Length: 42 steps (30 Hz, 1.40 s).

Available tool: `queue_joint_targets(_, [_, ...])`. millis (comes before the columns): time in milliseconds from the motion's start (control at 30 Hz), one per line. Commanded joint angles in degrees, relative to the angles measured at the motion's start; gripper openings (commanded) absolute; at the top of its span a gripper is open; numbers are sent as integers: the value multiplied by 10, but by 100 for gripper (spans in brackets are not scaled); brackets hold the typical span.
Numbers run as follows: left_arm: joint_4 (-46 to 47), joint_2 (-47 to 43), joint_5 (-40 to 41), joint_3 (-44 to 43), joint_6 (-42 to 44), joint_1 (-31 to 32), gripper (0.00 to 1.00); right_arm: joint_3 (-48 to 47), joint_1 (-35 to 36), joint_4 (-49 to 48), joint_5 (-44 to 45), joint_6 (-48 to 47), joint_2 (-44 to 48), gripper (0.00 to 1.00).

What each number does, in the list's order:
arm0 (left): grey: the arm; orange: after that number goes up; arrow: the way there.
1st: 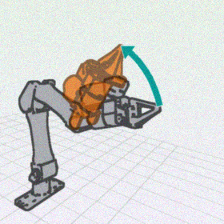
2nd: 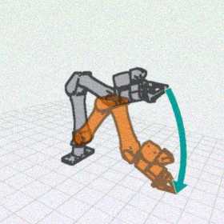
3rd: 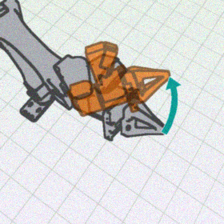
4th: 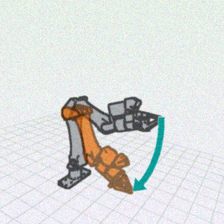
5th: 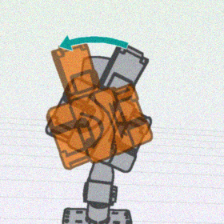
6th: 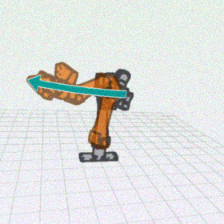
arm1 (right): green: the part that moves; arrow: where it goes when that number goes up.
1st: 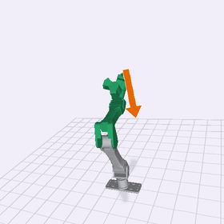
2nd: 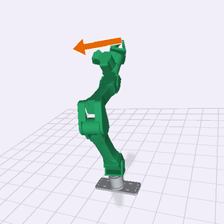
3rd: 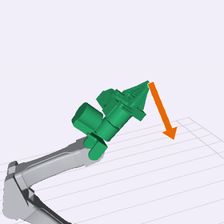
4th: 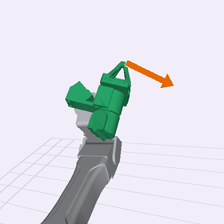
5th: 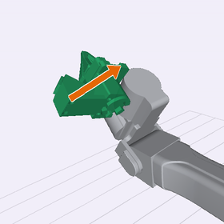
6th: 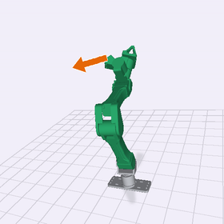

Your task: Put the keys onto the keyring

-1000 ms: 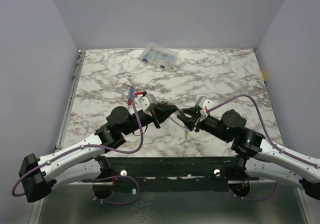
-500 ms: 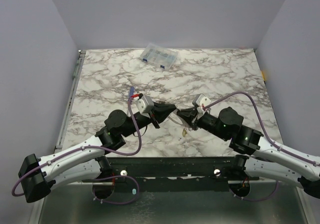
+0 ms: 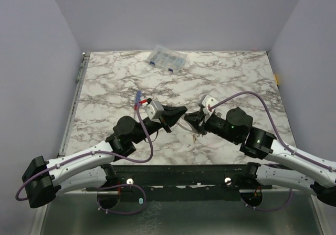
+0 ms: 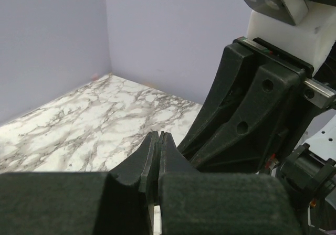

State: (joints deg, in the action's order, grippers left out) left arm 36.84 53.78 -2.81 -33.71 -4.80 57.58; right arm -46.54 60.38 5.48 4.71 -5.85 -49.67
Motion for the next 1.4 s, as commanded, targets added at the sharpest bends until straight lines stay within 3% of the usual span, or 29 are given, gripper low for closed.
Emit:
queue_joint_targets(0, [47, 12, 13, 6, 13, 7, 0, 3, 6, -29, -37, 4, 31, 34])
queue_joint_targets(67, [53, 12, 4, 7, 13, 9, 0, 19, 6, -38, -38, 2, 42, 54])
queue_joint_targets(133, [57, 7, -9, 8, 14, 9, 0, 31, 6, -42, -30, 4, 55, 63])
queue_joint_targets(533, [76, -12, -48, 18, -13, 10, 0, 57, 6, -69, 34, -13, 93, 82])
queue_joint_targets(767, [99, -3, -47, 23, -28, 14, 0, 52, 6, -119, 25, 2, 47, 80])
queue_joint_targets(1033, [109, -2, -38, 26, -31, 20, 0, 24, 6, -101, 40, 24, 2, 61])
queue_joint_targets(1233, [121, 2, -31, 29, -33, 23, 0, 29, 6, -103, 42, 27, -1, 60])
queue_joint_targets(1367, [125, 2, -25, 30, -34, 24, 0, 36, 6, -105, 41, 21, 2, 51])
